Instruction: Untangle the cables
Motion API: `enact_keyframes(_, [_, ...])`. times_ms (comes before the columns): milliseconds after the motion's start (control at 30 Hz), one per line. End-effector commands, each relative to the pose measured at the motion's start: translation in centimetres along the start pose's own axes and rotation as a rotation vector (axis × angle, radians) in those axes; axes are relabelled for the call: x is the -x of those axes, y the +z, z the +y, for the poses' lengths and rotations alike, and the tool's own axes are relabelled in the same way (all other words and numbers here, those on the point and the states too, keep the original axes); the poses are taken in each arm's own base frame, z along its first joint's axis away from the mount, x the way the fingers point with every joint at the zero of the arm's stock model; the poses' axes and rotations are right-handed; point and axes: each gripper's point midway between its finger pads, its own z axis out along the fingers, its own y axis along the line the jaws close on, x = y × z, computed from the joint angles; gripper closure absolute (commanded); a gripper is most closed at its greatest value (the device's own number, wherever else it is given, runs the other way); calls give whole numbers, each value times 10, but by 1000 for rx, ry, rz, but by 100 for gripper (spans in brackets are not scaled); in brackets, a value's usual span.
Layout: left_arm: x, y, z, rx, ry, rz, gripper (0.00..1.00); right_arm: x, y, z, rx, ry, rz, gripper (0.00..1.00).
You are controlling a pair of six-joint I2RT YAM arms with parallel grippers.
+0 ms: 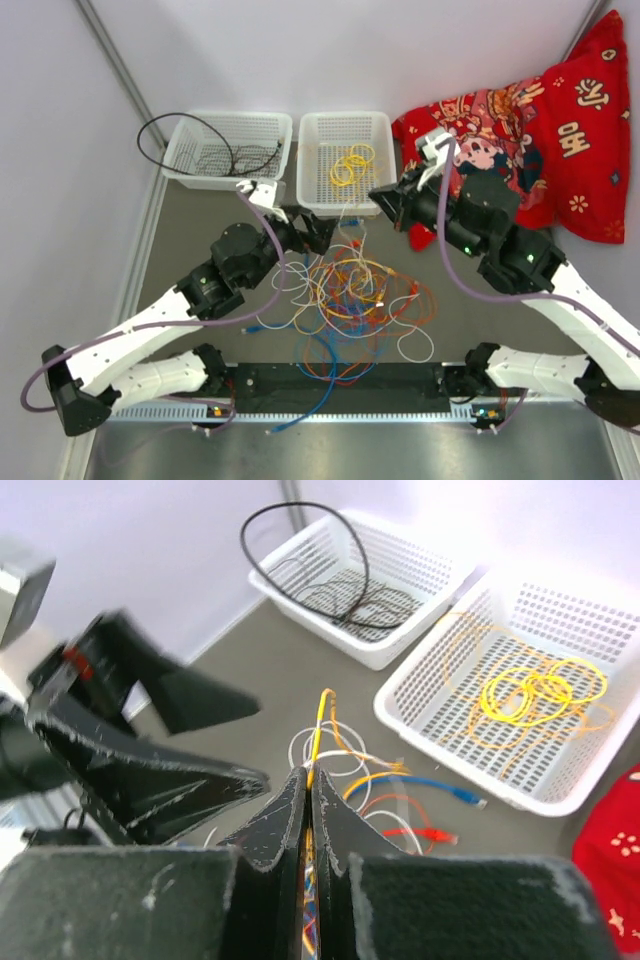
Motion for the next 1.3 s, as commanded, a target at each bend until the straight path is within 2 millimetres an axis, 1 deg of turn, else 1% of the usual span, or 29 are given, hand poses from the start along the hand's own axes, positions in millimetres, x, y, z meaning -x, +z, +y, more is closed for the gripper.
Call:
enact_keyframes(0, [4, -24, 64, 342, -37, -54, 1, 29, 18, -22, -93, -2, -53, 100])
enact_keyframes(33, [-5, -31, 76, 402, -16, -18, 1, 25, 27, -24, -99, 13, -35, 100])
enact_keyframes(67, [-9, -35, 85, 447, -6, -4, 1, 30, 31, -31, -110, 23, -40, 100])
enact_keyframes(133, [-15, -46, 103, 554, -5, 10, 1, 29, 39, -33, -111, 25, -28, 100])
enact_keyframes(200, [-22, -50, 107, 564, -8, 18, 1, 30, 40, -34, -113, 22, -29, 100])
enact_keyframes(233, [-24, -49, 104, 543, -21, 19, 1, 30, 40, -32, -102, 25, -27, 100])
enact_keyframes(267, [-18, -48, 99, 506, -49, -16, 1, 30, 39, -28, -78, 31, -26, 100])
enact_keyframes(300, [-25, -47, 97, 476, -40, -16, 1, 32, 38, -25, -62, 38, -27, 100])
enact_keyframes(333, [-21, -46, 86, 398, -61, -34, 1, 33, 36, -21, -44, 56, -27, 100])
enact_keyframes(367, [-8, -42, 75, 334, -98, -106, 1, 35, 31, -14, -11, 65, -28, 100])
enact_keyframes(400, [-16, -41, 73, 294, -82, -120, 1, 34, 27, -13, -9, 73, -20, 100])
enact_keyframes(467, [-9, -41, 64, 219, -94, -186, 1, 35, 16, -1, 52, 95, -13, 100])
enact_keyframes(567, [-3, -36, 56, 159, -94, -252, 1, 40, -4, 8, 95, 108, -11, 100])
enact_keyframes(600, [4, -34, 51, 138, -88, -280, 1, 42, -9, 10, 103, 112, -13, 100])
enact_keyframes(667, [1, -24, 43, 103, -65, -272, 1, 41, -19, 13, 116, 118, -2, 100])
enact_keyframes(700, [11, -21, 32, 52, -67, -306, 1, 45, -27, 14, 121, 117, -13, 100])
enact_keyframes(733, [7, -14, 28, 35, -55, -297, 1, 44, -31, 14, 121, 119, -7, 100])
enact_keyframes(833, [19, -2, 4, -69, -28, -342, 1, 45, -41, 15, 125, 117, -9, 100])
enact_keyframes(900, [25, 3, -10, -136, 13, -361, 1, 41, -44, 16, 133, 115, 5, 100])
enact_keyframes(933, [22, 10, -21, -188, 32, -360, 1, 39, -47, 17, 139, 116, 9, 100])
enact_keyframes(967, [21, 14, -25, -204, 48, -357, 1, 37, -48, 18, 143, 118, 13, 100])
enact_keyframes(1000, [29, 17, -31, -221, 71, -372, 1, 37, -49, 18, 148, 118, 13, 100])
enact_keyframes(1033, [22, 23, -38, -257, 88, -349, 1, 36, -51, 18, 149, 118, 13, 100])
enact_keyframes(1067, [28, 24, -44, -278, 99, -369, 1, 34, -52, 18, 148, 118, 16, 100])
enact_keyframes(1100, [29, 25, -48, -294, 106, -371, 1, 33, -53, 18, 147, 118, 20, 100])
enact_keyframes(1133, [25, 30, -50, -303, 112, -357, 2, 31, -52, 17, 145, 114, 23, 100])
enact_keyframes(1167, [29, 31, -52, -308, 118, -364, 3, 30, -52, 17, 144, 113, 27, 100])
enact_keyframes(1233, [24, 36, -54, -316, 131, -352, 7, 29, -53, 17, 144, 108, 27, 100])
enact_keyframes(1267, [27, 38, -56, -319, 141, -355, 8, 29, -53, 15, 136, 106, 26, 100])
